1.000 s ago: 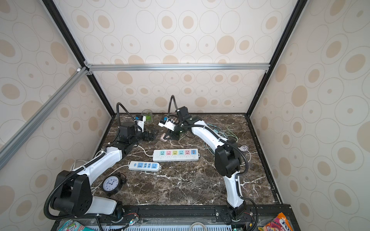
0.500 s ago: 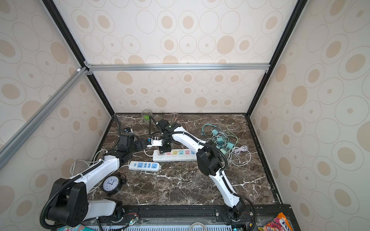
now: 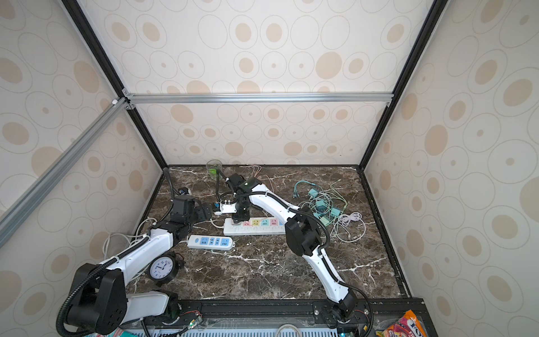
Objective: Insert plugs into power strip
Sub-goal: Insert the plug into the socket.
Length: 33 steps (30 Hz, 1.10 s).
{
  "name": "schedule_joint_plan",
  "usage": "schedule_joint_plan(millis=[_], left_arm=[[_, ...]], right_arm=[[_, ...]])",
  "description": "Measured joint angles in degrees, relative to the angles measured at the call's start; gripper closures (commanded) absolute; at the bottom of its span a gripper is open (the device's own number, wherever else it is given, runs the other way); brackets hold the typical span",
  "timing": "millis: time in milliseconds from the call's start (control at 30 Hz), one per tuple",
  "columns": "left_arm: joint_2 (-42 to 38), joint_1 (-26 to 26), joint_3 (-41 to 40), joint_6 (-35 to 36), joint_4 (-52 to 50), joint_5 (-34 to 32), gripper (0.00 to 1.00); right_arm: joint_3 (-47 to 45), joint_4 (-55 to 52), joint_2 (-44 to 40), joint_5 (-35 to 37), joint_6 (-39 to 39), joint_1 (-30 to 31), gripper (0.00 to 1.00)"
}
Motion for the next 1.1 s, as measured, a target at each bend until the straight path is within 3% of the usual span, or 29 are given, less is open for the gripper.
schedule_joint_plan(millis=[1100], left_arm=[[7.19, 0.0, 0.02, -0.02, -0.04, 1.77, 0.02]], right_arm=[[0.2, -1.46, -0.63, 0.81, 1.16, 0.42, 1.0]])
